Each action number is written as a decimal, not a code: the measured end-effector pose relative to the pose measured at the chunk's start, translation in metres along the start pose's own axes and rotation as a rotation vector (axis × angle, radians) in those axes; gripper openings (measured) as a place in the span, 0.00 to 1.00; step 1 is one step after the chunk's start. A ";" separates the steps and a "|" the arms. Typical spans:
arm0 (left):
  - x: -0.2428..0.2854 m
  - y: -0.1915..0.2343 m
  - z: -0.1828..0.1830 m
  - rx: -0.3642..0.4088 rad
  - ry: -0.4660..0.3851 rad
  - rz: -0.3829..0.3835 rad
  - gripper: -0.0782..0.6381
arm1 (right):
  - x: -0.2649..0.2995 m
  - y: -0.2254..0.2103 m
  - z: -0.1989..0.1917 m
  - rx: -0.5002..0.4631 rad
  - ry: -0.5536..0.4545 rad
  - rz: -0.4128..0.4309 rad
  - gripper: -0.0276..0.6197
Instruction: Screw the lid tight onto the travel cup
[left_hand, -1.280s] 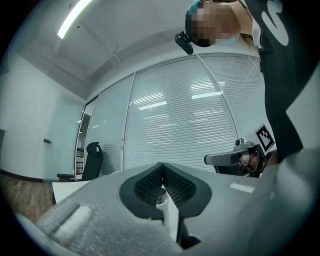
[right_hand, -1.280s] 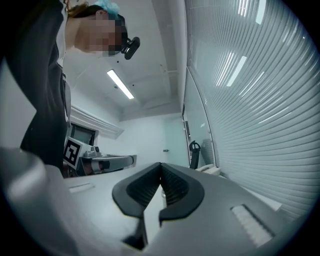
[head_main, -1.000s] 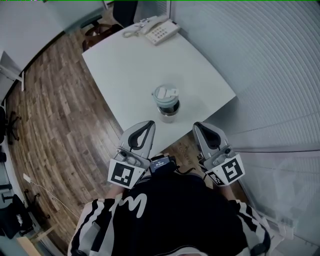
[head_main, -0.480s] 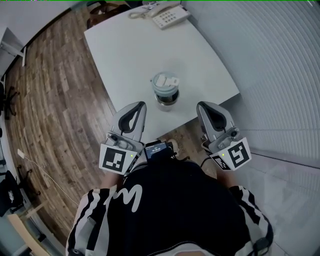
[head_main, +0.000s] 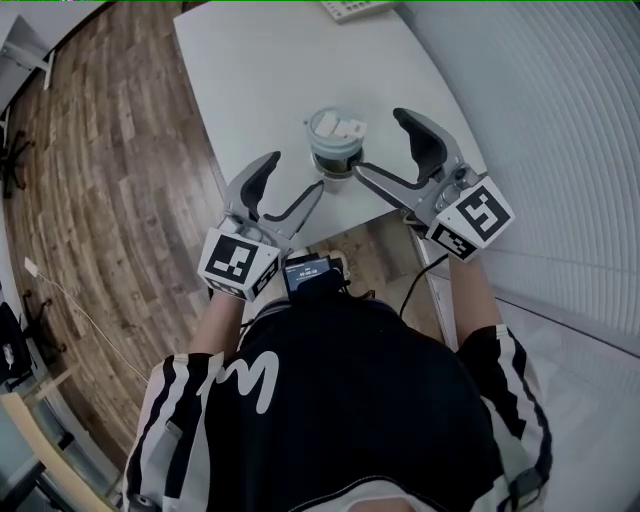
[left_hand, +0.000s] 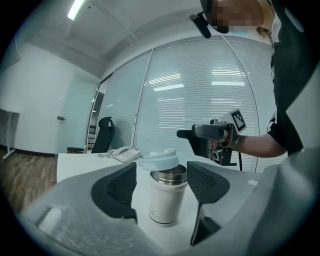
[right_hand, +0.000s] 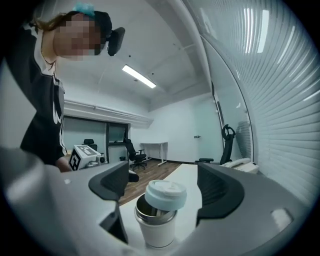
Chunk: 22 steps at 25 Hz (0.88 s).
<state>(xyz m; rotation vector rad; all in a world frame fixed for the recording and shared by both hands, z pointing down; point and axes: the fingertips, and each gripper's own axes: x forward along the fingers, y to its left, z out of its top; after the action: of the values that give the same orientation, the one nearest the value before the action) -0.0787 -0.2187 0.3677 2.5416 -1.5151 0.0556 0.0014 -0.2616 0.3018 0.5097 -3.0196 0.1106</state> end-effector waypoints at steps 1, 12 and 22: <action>0.004 -0.002 -0.005 -0.007 0.012 -0.008 0.56 | 0.007 -0.002 -0.003 -0.004 0.015 0.015 0.69; 0.044 -0.012 -0.047 -0.055 0.094 -0.066 0.64 | 0.073 -0.001 -0.052 0.050 0.250 0.178 0.77; 0.065 -0.019 -0.051 -0.009 0.101 -0.081 0.64 | 0.084 -0.009 -0.075 0.052 0.327 0.172 0.74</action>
<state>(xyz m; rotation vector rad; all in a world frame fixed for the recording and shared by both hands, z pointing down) -0.0279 -0.2573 0.4236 2.5487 -1.3715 0.1639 -0.0701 -0.2907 0.3841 0.2089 -2.7377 0.2562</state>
